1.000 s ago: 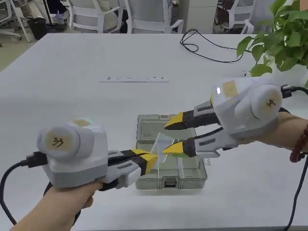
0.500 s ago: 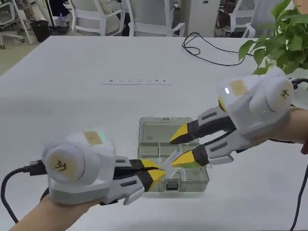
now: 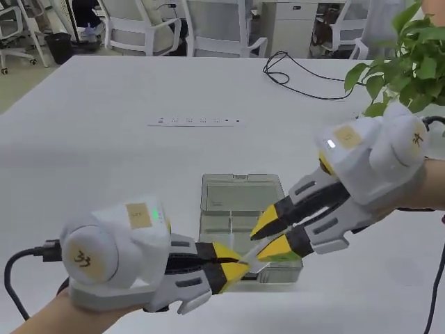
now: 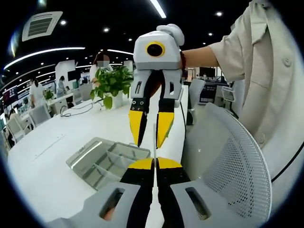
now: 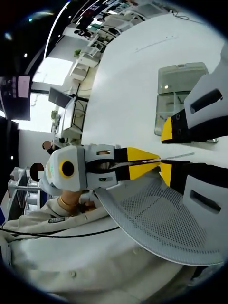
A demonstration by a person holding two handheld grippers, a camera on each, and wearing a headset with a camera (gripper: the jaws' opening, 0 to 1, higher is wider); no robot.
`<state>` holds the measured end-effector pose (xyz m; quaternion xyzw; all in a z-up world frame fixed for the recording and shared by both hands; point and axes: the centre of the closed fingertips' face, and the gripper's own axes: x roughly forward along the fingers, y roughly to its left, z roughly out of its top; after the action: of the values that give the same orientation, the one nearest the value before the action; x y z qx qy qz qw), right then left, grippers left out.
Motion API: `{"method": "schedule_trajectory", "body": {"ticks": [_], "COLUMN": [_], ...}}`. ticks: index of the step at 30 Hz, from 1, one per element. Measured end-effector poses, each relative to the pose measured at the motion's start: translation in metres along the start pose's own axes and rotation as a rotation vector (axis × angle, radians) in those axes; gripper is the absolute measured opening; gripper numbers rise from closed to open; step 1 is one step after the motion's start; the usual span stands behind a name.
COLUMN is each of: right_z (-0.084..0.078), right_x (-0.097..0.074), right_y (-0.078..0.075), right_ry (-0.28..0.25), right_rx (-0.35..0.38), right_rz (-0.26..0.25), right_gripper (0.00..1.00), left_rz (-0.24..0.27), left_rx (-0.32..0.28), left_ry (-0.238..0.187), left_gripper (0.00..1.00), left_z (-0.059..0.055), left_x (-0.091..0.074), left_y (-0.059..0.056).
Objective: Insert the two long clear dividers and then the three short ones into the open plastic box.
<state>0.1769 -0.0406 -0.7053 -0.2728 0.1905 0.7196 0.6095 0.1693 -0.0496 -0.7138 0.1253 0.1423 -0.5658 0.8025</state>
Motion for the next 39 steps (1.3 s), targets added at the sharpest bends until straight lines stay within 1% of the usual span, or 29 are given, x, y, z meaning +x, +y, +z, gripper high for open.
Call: {"method": "schedule_trajectory", "body": {"ticks": [2, 6, 8, 10, 12, 16, 17, 20, 22, 24, 26, 27, 30, 34, 39], "right_z": [-0.001, 0.002, 0.003, 0.002, 0.003, 0.003, 0.002, 0.001, 0.002, 0.002, 0.002, 0.001, 0.001, -0.002, -0.007], "right_x": [0.000, 0.001, 0.001, 0.000, 0.000, 0.001, 0.001, 0.001, 0.001, 0.002, 0.002, 0.001, -0.001, -0.004, -0.006], "right_y": [0.004, 0.012, 0.014, 0.012, 0.014, 0.015, 0.014, 0.012, 0.012, 0.011, 0.009, 0.005, 0.000, -0.009, -0.023], "right_ry": [0.001, -0.001, -0.001, -0.003, -0.001, 0.011, 0.013, 0.018, 0.022, 0.028, 0.032, 0.030, 0.029, 0.043, 0.051], "right_rx": [0.001, 0.002, 0.001, 0.001, 0.014, 0.006, 0.002, 0.005, 0.001, 0.000, -0.005, 0.000, 0.000, -0.009, 0.015], "right_rz": [0.019, 0.041, 0.045, 0.039, 0.046, 0.043, 0.039, 0.036, 0.030, 0.023, 0.014, 0.008, -0.008, -0.036, -0.082], "right_gripper": [0.13, 0.08, 0.05, 0.05, 0.04, 0.03, 0.03, 0.03, 0.03, 0.03, 0.03, 0.03, 0.03, 0.03, 0.02], "left_rz": [-0.009, -0.016, -0.015, -0.015, -0.013, -0.012, -0.003, 0.013, 0.026, 0.040, 0.048, 0.062, 0.080, 0.099, 0.125], "left_rx": [0.011, 0.023, 0.018, 0.019, 0.022, 0.013, 0.011, -0.020, -0.031, -0.055, -0.080, -0.076, -0.081, -0.091, -0.107], "left_ry": [-0.006, -0.010, -0.018, -0.022, -0.025, -0.030, -0.032, -0.035, -0.037, -0.045, -0.062, -0.069, -0.064, -0.072, -0.077], "left_gripper": [0.00, 0.00, 0.00, 0.00, 0.00, 0.00, 0.00, 0.00, 0.00, 0.00, 0.04, 0.06, 0.13, 0.19, 0.28], "left_z": [0.002, 0.003, 0.004, 0.004, 0.005, 0.004, 0.004, 0.003, 0.003, 0.003, 0.005, 0.006, 0.004, 0.004, 0.002], "left_x": [0.000, -0.001, -0.002, -0.003, -0.004, -0.004, -0.004, -0.004, -0.004, -0.004, -0.003, -0.004, -0.004, -0.005, -0.005], "left_y": [-0.002, -0.002, -0.001, -0.001, 0.000, 0.000, 0.001, 0.003, 0.004, 0.006, 0.007, 0.009, 0.012, 0.016, 0.019]}}
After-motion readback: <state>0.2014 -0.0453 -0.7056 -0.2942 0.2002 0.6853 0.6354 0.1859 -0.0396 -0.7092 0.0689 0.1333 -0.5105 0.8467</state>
